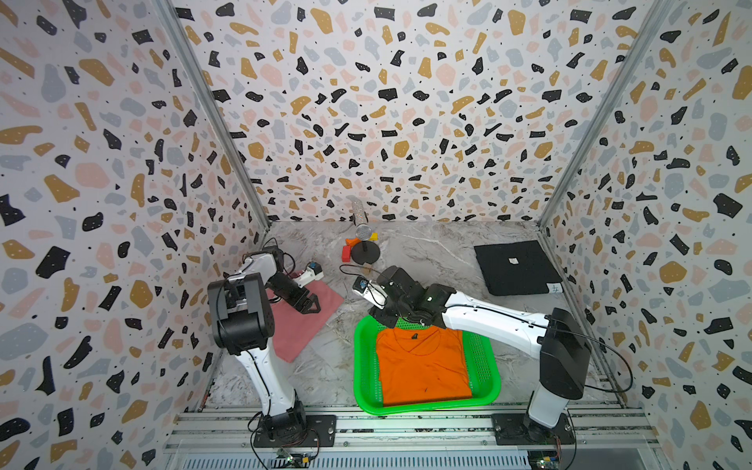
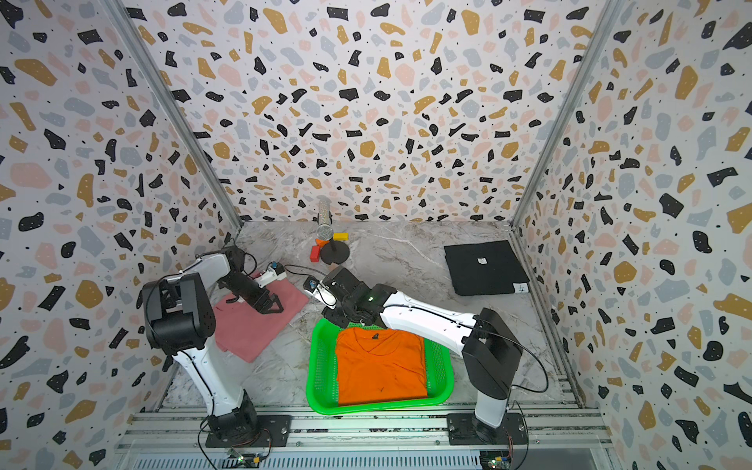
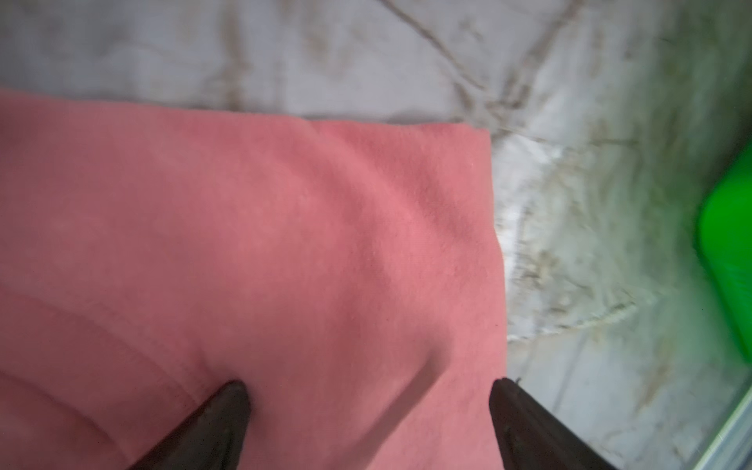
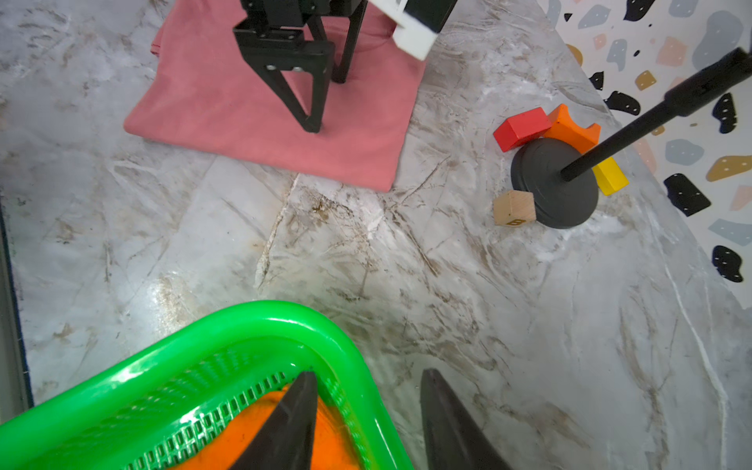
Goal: Put the folded t-shirts into the basket
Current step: Move the T-shirt to the center of the board, then pick up the T-shirt from the center of the board.
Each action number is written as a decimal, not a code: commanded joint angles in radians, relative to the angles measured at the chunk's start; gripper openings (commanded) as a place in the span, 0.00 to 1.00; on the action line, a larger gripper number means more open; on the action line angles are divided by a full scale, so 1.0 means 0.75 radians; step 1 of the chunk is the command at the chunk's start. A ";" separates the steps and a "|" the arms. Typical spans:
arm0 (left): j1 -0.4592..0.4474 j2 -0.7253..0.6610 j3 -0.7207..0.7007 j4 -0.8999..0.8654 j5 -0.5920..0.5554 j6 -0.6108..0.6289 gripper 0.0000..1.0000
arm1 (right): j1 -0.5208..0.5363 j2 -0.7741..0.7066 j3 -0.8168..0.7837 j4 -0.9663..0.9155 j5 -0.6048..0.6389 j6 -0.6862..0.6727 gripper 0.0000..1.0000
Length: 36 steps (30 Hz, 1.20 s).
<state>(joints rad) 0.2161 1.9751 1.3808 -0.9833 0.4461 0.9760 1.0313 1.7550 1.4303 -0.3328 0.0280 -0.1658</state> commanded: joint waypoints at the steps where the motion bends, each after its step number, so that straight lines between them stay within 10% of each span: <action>1: -0.094 0.036 -0.050 -0.377 0.130 0.332 0.93 | 0.001 -0.060 0.011 -0.046 0.052 -0.039 0.47; 13: 0.006 -0.074 0.134 -0.744 0.179 0.520 0.96 | -0.001 -0.054 0.035 -0.049 0.079 -0.092 0.48; 20: 0.313 -0.238 0.231 -0.268 0.215 -0.261 1.00 | -0.001 -0.005 0.085 0.050 0.201 -0.119 0.66; 27: 0.424 -0.302 0.037 0.169 -0.245 -0.806 1.00 | -0.008 0.082 0.199 0.085 0.199 -0.060 0.73; 36: 0.460 -0.188 0.013 0.256 -0.313 -0.773 0.90 | -0.024 0.053 0.180 0.098 -0.019 -0.034 0.72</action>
<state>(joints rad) 0.5503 1.8076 1.4033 -0.8577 0.2249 0.4034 1.0199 1.8252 1.5429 -0.2611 0.0776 -0.2077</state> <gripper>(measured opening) 0.924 0.722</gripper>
